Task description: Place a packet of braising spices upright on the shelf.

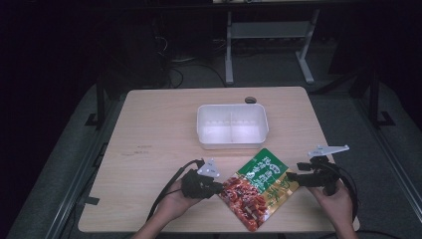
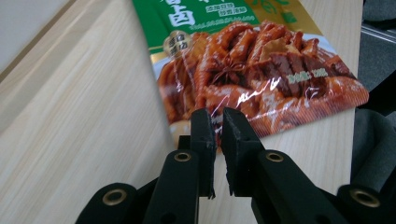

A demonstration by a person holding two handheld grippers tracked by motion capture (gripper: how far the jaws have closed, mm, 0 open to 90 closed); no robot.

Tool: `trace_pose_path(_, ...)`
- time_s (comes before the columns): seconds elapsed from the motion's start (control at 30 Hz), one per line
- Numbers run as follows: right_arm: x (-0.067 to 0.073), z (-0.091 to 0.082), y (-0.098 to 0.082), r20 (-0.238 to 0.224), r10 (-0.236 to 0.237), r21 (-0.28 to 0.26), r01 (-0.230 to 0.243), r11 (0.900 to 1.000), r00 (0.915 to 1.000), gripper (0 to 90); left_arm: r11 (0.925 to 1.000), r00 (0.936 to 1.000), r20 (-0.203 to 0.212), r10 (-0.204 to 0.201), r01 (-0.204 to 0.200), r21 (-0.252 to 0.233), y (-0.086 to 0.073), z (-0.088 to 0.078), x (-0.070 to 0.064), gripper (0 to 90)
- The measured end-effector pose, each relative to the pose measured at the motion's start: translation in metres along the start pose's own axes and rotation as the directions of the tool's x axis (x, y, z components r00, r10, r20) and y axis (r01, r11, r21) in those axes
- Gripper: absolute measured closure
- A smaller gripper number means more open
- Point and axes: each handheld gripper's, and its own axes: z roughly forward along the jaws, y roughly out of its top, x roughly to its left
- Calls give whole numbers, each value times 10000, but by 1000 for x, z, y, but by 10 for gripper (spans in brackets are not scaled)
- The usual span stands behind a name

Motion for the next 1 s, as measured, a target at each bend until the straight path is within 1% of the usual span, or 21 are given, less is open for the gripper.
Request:
trace_pose_path(0.07, -5, 1, -2, 50, 206, 72, -206, 9998, 9998, 368, 10000, 10000, 81, 57, -58, 38, 4, 6, -1, 829)
trace_pose_path(0.2, -7, 5, -4, 113, 287, 357, -291, 9989, 9995, 381, 9998, 9994, 319, 134, -139, 140, 11, 18, -5, 825)
trace_pose_path(0.37, -8, 11, -4, 226, 330, 701, -345, 9969, 9992, 389, 9986, 9977, 550, 392, -410, 322, 17, 28, -12, 815)
trace_pose_path(0.43, -9, 12, -5, 227, 385, 779, -402, 9962, 9990, 392, 9984, 9977, 554, 382, -405, 406, 18, 31, -13, 812)
trace_pose_path(0.53, -10, 13, -6, 203, 425, 844, -441, 9955, 9989, 405, 9968, 9975, 578, 414, -452, 655, 18, 37, -14, 812)
trace_pose_path(0.57, -10, 13, -6, 176, 429, 850, -443, 9954, 9989, 409, 9956, 9972, 595, 459, -505, 783, 18, 38, -14, 812)
trace_pose_path(0.63, -11, 14, -6, 46, 464, 838, -466, 9954, 9989, 421, 9946, 9971, 586, 481, -533, 890, 18, 42, -15, 807)
trace_pose_path(0.7, -10, 15, -6, -59, 511, 860, -504, 9950, 9987, 429, 9946, 9970, 592, 490, -542, 889, 18, 43, -16, 807)
trace_pose_path(0.83, -9, 17, -5, -36, 477, 1010, -471, 9938, 9989, 448, 9933, 9969, 553, 563, -615, 976, 19, 44, -17, 807)
trace_pose_path(1.0, -10, 18, -6, -151, 529, 1095, -510, 9927, 9985, 479, 9924, 9967, 496, 636, -684, 1025, 19, 45, -18, 807)
